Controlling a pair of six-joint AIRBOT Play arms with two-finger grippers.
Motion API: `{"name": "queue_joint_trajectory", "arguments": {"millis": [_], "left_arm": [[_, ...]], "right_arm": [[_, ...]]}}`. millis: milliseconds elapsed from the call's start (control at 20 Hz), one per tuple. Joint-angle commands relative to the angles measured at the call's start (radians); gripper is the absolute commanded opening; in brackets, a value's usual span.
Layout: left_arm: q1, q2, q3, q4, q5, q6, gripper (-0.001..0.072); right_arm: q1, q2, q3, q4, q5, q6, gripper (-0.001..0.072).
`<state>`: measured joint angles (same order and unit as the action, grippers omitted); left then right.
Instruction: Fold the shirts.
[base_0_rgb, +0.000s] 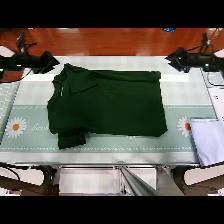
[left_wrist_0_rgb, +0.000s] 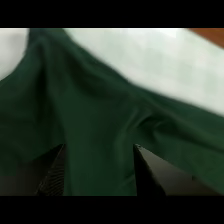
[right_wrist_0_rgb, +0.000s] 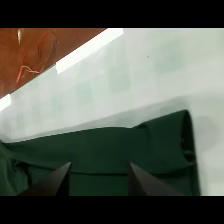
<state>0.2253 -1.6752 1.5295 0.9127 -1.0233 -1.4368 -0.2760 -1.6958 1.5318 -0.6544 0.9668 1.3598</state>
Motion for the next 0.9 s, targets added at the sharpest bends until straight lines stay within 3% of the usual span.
{"name": "queue_joint_trajectory", "arguments": {"millis": [0,100,250,450,600,850], "left_arm": [[0.154,0.014,0.019,0.058,-0.36,-0.006,0.0511],[0.235,0.06,-0.04,0.096,-0.483,-0.005,0.051],[0.328,0.223,-0.289,0.177,-0.438,0.011,0.0511],[0.484,0.473,-0.664,0.142,-0.343,0.05,0.051],[0.573,0.582,-0.863,0.044,-0.345,0.087,0.051],[0.563,0.586,-1.025,0.055,-0.325,0.105,0.051]], "right_arm": [[-0.129,0.067,0.006,-0.052,0.171,-0.037,0.0407],[-0.185,0.144,-0.031,-0.193,0.257,-0.055,0.0407],[-0.245,0.313,-0.257,-0.323,0.232,-0.051,0.0407],[-0.327,0.581,-0.662,-0.318,0.195,-0.062,0.0407],[-0.336,0.768,-0.875,-0.25,0.127,-0.056,0.0407],[-0.335,0.84,-0.954,-0.163,0.152,-0.084,0.0407]]}}
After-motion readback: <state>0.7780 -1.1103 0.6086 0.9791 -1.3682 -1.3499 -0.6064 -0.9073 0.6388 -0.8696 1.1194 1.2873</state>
